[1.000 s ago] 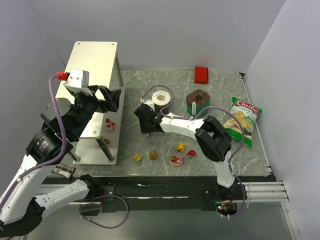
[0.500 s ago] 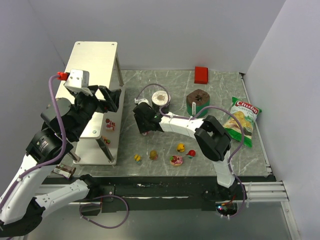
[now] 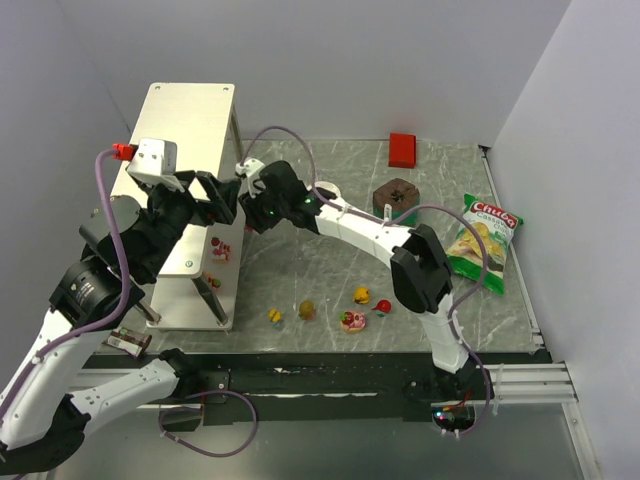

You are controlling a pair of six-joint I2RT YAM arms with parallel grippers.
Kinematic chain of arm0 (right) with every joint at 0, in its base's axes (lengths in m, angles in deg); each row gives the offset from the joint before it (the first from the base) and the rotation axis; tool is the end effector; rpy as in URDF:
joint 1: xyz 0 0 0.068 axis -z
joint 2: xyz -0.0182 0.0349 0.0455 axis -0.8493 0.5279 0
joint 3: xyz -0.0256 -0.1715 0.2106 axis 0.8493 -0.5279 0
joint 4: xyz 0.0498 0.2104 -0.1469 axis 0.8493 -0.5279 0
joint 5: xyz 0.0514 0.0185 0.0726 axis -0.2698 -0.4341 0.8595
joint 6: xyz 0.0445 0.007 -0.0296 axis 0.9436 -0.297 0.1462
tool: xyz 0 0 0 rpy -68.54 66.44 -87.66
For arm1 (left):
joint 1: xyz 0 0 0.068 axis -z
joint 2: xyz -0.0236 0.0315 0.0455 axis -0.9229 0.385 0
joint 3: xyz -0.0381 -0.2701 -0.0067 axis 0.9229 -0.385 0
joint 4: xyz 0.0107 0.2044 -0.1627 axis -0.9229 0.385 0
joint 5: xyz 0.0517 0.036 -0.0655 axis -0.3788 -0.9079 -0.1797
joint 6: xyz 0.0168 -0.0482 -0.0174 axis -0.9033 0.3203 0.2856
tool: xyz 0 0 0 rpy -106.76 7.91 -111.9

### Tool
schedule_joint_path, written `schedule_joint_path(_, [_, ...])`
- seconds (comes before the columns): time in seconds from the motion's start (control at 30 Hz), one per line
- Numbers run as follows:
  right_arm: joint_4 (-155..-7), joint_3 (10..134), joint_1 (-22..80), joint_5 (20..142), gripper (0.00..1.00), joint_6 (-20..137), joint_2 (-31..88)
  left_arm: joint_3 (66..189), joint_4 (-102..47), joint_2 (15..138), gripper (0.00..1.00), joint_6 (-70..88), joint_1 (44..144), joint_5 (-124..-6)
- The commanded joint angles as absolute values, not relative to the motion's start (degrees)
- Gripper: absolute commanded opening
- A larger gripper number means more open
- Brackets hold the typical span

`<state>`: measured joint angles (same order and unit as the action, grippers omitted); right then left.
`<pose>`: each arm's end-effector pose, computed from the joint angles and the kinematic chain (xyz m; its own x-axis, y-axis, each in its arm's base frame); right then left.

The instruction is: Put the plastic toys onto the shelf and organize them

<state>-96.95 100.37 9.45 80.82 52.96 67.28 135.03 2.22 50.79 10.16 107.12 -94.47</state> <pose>0.3242 0.3757 0.2708 -0.3777 -0.3984 -0.8359 -0.8087 0.5816 0.0882 0.1130 -0.0772 0.4936 -0.0385 -0.2345 -0.9714 0.3154 0.9195 -0.2345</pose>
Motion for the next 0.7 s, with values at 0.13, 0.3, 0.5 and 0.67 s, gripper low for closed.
schedule_joint_path(0.13, [-102.19, 114.68, 10.06, 93.15, 0.02, 39.65, 75.39, 138.25, 4.42, 51.20, 0.97, 9.85, 106.99, -95.62])
schedule_joint_path(0.3, [-102.89, 118.81, 9.97, 92.10, 0.05, 37.71, 78.12, 138.96, 5.56, 51.46, 0.97, 10.20, 106.99, -95.80])
schedule_joint_path(0.5, [-103.25, 121.63, 9.89, 91.92, 0.05, 33.14, 80.58, 139.83, 5.83, 52.16, 0.96, 10.28, 106.99, -95.80])
schedule_joint_path(0.67, [-102.28, 121.72, 9.62, 91.39, 0.06, 29.80, 81.38, 139.83, 5.74, 52.51, 0.96, 10.02, 106.91, -95.71])
